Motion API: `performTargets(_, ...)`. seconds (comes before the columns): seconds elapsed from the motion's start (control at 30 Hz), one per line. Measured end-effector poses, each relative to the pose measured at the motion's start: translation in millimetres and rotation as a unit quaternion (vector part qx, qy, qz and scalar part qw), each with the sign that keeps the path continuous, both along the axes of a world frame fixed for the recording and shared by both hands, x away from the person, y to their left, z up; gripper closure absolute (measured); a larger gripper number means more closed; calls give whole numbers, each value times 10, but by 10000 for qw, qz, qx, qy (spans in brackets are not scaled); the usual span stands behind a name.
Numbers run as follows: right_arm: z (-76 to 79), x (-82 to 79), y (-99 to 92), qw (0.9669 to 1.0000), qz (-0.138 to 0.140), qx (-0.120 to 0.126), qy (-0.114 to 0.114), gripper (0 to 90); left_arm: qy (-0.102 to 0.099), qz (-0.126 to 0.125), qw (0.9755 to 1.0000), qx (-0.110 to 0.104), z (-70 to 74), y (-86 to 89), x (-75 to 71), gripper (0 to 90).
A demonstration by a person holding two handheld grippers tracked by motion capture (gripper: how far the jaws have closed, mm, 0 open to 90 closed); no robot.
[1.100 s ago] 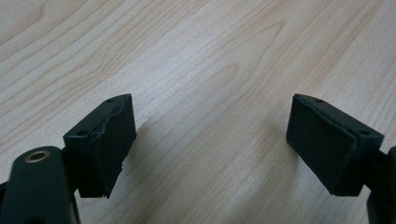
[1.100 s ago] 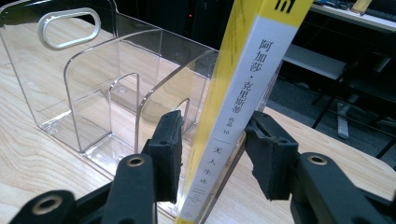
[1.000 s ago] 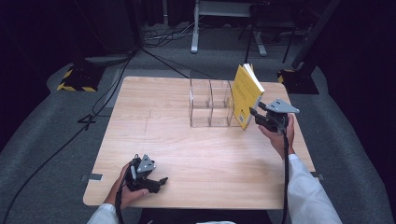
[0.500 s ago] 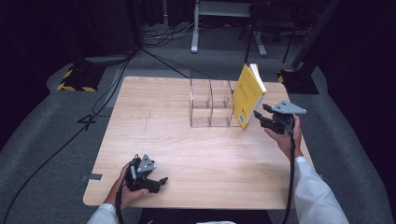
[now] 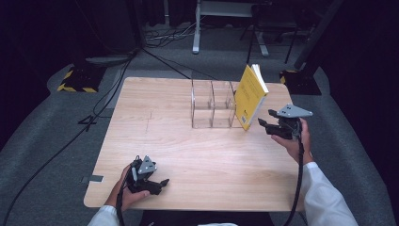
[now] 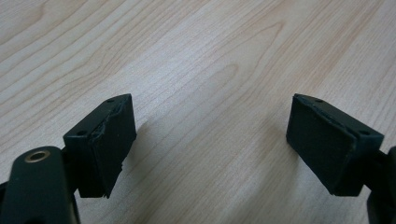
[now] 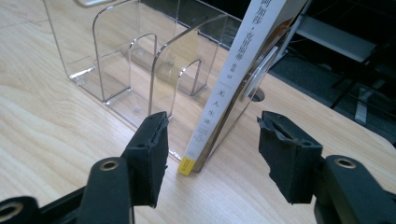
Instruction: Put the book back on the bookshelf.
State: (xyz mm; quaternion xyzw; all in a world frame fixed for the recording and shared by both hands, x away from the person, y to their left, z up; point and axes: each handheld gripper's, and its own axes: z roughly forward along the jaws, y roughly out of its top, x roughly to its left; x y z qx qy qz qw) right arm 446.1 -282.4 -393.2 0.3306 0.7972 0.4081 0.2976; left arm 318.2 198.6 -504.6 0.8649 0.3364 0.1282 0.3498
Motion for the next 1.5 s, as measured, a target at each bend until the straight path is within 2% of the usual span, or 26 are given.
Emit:
performTargets(0.17,20,-63,-19,9999,91,-110,74,405,1,-1,10000,-1,0,0,0,165)
performTargets(0.23,15,-91,-21,9997,121,-200,34,404,-1,0,10000,0,0,0,0,165)
performTargets(0.3,-3,-122,-10,9991,180,-389,75,397,2,-1,10000,-1,0,0,0,165)
performTargets(0.43,-38,-178,2,9978,287,-580,141,387,2,0,10000,-1,0,0,0,165)
performTargets(0.57,-63,-241,2,9968,393,-657,223,380,1,-1,10000,0,0,0,0,165)
performTargets(0.7,-134,-313,17,9948,492,-838,305,372,-1,-1,10000,1,0,0,0,165)
performTargets(0.8,-181,-379,14,9956,446,-805,184,374,-1,0,10000,-1,0,0,0,165)
performTargets(1.03,-337,-475,-36,9957,482,-713,343,373,-2,0,10000,1,0,0,0,165)
performTargets(1.2,-440,-542,-94,9953,457,-733,431,370,0,1,10000,-1,0,0,0,165)
performTargets(1.5,-569,-663,-220,9953,377,-745,490,362,-1,1,10000,0,0,0,0,165)
